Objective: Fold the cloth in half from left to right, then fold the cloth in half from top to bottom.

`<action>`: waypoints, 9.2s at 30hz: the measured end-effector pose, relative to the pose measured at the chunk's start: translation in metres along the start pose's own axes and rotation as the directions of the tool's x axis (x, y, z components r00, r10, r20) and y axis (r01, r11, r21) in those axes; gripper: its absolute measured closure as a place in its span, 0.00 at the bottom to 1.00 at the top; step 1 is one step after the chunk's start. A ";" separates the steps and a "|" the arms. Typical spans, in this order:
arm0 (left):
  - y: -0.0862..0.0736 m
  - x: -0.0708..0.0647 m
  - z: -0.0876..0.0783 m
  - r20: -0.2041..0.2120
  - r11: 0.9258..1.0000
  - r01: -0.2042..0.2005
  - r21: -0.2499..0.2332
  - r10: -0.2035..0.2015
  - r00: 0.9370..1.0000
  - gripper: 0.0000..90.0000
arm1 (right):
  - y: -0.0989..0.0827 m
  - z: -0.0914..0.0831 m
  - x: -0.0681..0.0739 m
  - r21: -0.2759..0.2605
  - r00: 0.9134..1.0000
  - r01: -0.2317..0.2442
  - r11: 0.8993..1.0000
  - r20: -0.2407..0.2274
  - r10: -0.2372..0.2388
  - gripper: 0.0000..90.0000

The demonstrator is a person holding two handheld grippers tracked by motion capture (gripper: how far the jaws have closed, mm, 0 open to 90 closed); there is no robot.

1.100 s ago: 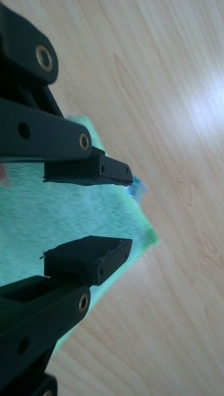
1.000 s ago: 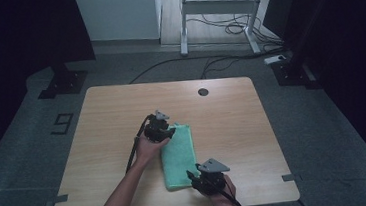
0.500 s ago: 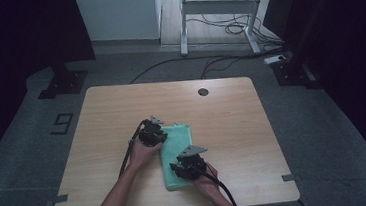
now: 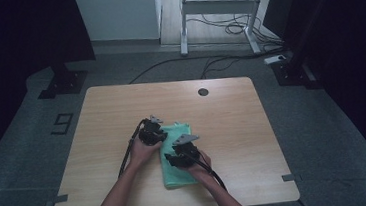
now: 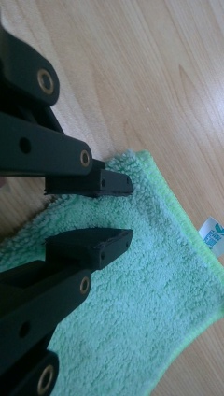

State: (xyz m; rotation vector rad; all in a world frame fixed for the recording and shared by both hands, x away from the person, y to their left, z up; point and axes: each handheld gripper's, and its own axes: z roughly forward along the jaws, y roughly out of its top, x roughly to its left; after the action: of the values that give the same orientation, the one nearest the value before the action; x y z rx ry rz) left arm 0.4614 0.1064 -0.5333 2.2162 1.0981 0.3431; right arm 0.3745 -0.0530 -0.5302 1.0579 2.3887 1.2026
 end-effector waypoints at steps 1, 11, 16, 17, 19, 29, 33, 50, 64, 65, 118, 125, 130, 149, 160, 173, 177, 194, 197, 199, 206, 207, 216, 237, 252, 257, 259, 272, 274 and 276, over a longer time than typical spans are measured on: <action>0.001 0.000 0.000 0.000 1.000 0.000 0.002 0.000 1.000 0.81 | 0.003 0.005 -0.001 0.004 1.000 0.004 1.000 -0.004 -0.004 0.57; 0.003 0.003 0.002 0.017 1.000 0.006 0.002 -0.006 1.000 0.81 | -0.019 0.007 0.024 0.050 0.992 0.125 0.991 -0.028 -0.124 0.52; 0.004 0.003 0.003 0.019 1.000 0.014 0.001 -0.014 1.000 0.81 | -0.032 -0.008 0.042 0.052 0.985 0.165 0.985 -0.058 -0.162 0.51; 0.004 0.003 0.004 0.018 1.000 0.015 -0.003 -0.015 1.000 0.81 | -0.034 -0.010 0.043 0.051 0.984 0.171 0.984 -0.061 -0.168 0.51; 0.005 0.003 0.004 0.018 1.000 0.015 -0.004 -0.015 1.000 0.81 | -0.039 -0.015 0.046 0.045 0.984 0.169 0.985 -0.073 -0.165 0.50; 0.005 0.003 0.004 0.018 1.000 0.015 0.000 -0.015 1.000 0.81 | -0.051 -0.024 0.056 0.024 0.983 0.167 0.986 -0.078 -0.165 0.53; 0.005 0.004 0.004 0.023 1.000 0.016 -0.001 -0.016 1.000 0.81 | -0.051 -0.025 0.057 0.022 0.985 0.158 0.987 -0.080 -0.156 0.53; 0.004 0.009 -0.039 0.017 0.993 0.039 -0.112 -0.038 0.999 0.66 | -0.032 -0.050 0.005 -0.082 0.998 0.050 0.995 -0.029 -0.053 0.50; -0.007 0.023 -0.055 0.002 0.988 0.081 -0.131 -0.082 0.997 0.55 | -0.017 -0.045 -0.040 -0.090 0.999 -0.026 0.996 0.019 0.028 0.50; -0.008 0.024 -0.055 0.002 0.988 0.081 -0.128 -0.082 0.997 0.54 | -0.017 -0.044 -0.041 -0.096 0.999 -0.027 0.995 0.017 0.029 0.50; -0.001 0.032 -0.026 0.017 0.989 0.106 -0.107 -0.105 0.994 0.63 | 0.010 -0.003 -0.119 -0.062 0.987 -0.134 0.989 0.079 0.139 0.60; -0.001 0.034 -0.016 0.028 0.988 0.121 -0.097 -0.118 0.993 0.62 | 0.015 0.011 -0.121 -0.034 0.989 -0.129 0.991 0.071 0.131 0.62; -0.002 0.034 -0.010 0.033 0.987 0.133 -0.091 -0.130 0.991 0.62 | 0.018 0.019 -0.122 -0.013 0.988 -0.131 0.991 0.084 0.131 0.63; 0.001 0.021 0.006 0.032 0.995 0.094 -0.043 -0.093 0.995 0.80 | 0.015 0.032 -0.122 0.014 0.990 -0.114 0.993 0.088 0.112 0.84; 0.001 0.019 0.001 0.067 0.997 0.074 -0.031 -0.072 0.995 0.96 | 0.013 0.029 -0.122 0.017 0.994 -0.097 0.995 0.043 0.096 0.94; 0.002 0.018 -0.004 0.081 0.996 0.065 -0.055 -0.060 0.995 0.98 | 0.016 0.021 -0.122 0.002 0.997 -0.075 0.997 0.033 0.075 0.95; 0.002 0.018 -0.005 0.082 0.996 0.067 -0.058 -0.063 0.995 0.98 | 0.016 0.020 -0.121 0.000 0.997 -0.069 0.998 0.037 0.069 0.95; 0.015 0.015 -0.021 0.073 0.992 0.039 -0.119 -0.030 0.997 0.98 | 0.027 0.002 -0.118 -0.069 0.997 -0.031 0.997 0.068 0.036 0.95; 0.021 0.014 -0.025 0.071 0.989 0.031 -0.144 -0.020 0.997 0.98 | 0.031 -0.002 -0.119 -0.086 0.996 -0.024 0.996 0.081 0.031 0.95; 0.023 0.013 -0.027 0.077 0.986 0.030 -0.162 -0.018 0.997 0.98 | 0.033 -0.006 -0.121 -0.105 0.996 -0.020 0.994 0.087 0.029 0.95; 0.024 0.008 -0.033 0.074 0.984 0.008 -0.178 0.005 0.997 0.98 | 0.036 -0.015 -0.121 -0.119 0.996 -0.026 0.993 0.084 0.036 0.95; 0.023 0.008 -0.034 0.073 0.984 0.005 -0.180 0.008 0.997 0.98 | 0.035 -0.016 -0.121 -0.118 0.996 -0.022 0.993 0.083 0.032 0.95; 0.017 0.005 -0.046 0.075 0.978 -0.018 -0.206 0.034 0.997 0.97 | 0.035 -0.027 -0.111 -0.140 0.998 -0.012 0.990 0.061 0.021 0.94; 0.003 -0.008 -0.061 0.074 0.966 -0.083 -0.244 0.104 0.992 0.97 | 0.026 -0.045 -0.097 -0.163 0.999 0.015 0.986 0.042 -0.009 0.94; -0.010 -0.025 -0.076 0.057 0.957 -0.136 -0.257 0.155 0.986 0.97 | 0.010 -0.062 -0.082 -0.180 0.999 0.050 0.982 0.012 -0.049 0.94; -0.018 -0.030 -0.080 0.054 0.955 -0.146 -0.258 0.165 0.985 0.97 | 0.004 -0.064 -0.077 -0.178 0.998 0.060 0.982 0.000 -0.061 0.94; -0.021 -0.031 -0.080 0.052 0.956 -0.148 -0.252 0.166 0.985 0.97 | 0.002 -0.064 -0.075 -0.173 0.998 0.060 0.983 -0.007 -0.062 0.94; -0.032 -0.041 -0.088 0.073 0.955 -0.153 -0.254 0.177 0.982 0.97 | -0.009 -0.070 -0.070 -0.174 0.997 0.061 0.983 -0.037 -0.068 0.94; -0.035 -0.044 -0.091 0.074 0.954 -0.155 -0.257 0.180 0.981 0.97 | -0.010 -0.073 -0.068 -0.181 0.997 0.059 0.982 -0.045 -0.068 0.94; -0.038 -0.047 -0.093 0.079 0.953 -0.156 -0.259 0.182 0.980 0.97 | -0.013 -0.074 -0.067 -0.184 0.996 0.060 0.981 -0.050 -0.070 0.94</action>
State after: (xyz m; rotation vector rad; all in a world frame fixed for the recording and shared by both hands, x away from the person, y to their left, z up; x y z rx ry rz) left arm 0.3644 0.1262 -0.4846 2.0786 0.7657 0.4137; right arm 0.3760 -0.1489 -0.4997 0.8936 2.2814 1.4140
